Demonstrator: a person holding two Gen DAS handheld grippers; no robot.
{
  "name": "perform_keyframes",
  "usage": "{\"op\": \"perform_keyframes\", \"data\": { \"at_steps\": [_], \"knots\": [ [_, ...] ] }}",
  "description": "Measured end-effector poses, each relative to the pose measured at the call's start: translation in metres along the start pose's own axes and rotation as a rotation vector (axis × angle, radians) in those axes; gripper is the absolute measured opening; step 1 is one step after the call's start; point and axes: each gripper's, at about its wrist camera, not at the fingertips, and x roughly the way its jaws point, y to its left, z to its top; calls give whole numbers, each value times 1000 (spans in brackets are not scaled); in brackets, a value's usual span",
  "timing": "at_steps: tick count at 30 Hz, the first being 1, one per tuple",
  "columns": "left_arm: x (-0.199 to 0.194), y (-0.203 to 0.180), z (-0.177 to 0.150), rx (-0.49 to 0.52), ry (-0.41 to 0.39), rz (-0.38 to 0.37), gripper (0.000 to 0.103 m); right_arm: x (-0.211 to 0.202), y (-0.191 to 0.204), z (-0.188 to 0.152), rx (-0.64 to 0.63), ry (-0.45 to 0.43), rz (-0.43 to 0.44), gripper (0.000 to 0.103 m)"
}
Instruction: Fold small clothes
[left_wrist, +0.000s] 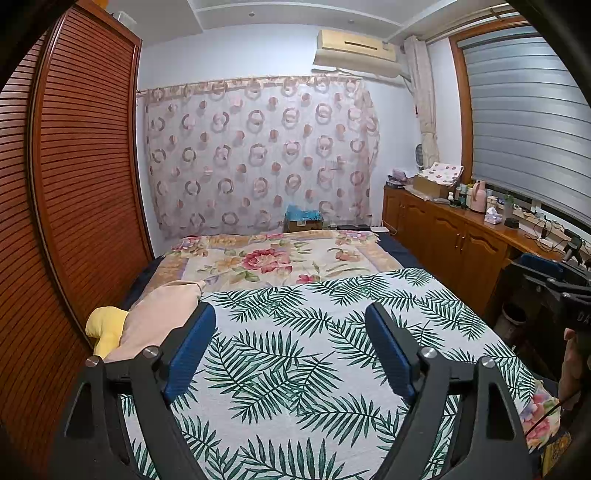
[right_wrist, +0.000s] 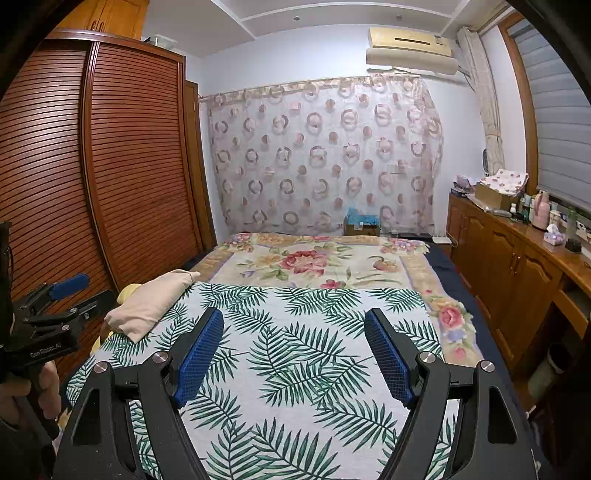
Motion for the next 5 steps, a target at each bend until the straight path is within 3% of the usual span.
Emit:
{"op": "perform_keyframes", "data": {
  "at_steps": [5],
  "knots": [
    [0, -1, 0, 1, 1, -1, 83, 0, 0, -1, -1, 0, 0, 80]
  ]
}}
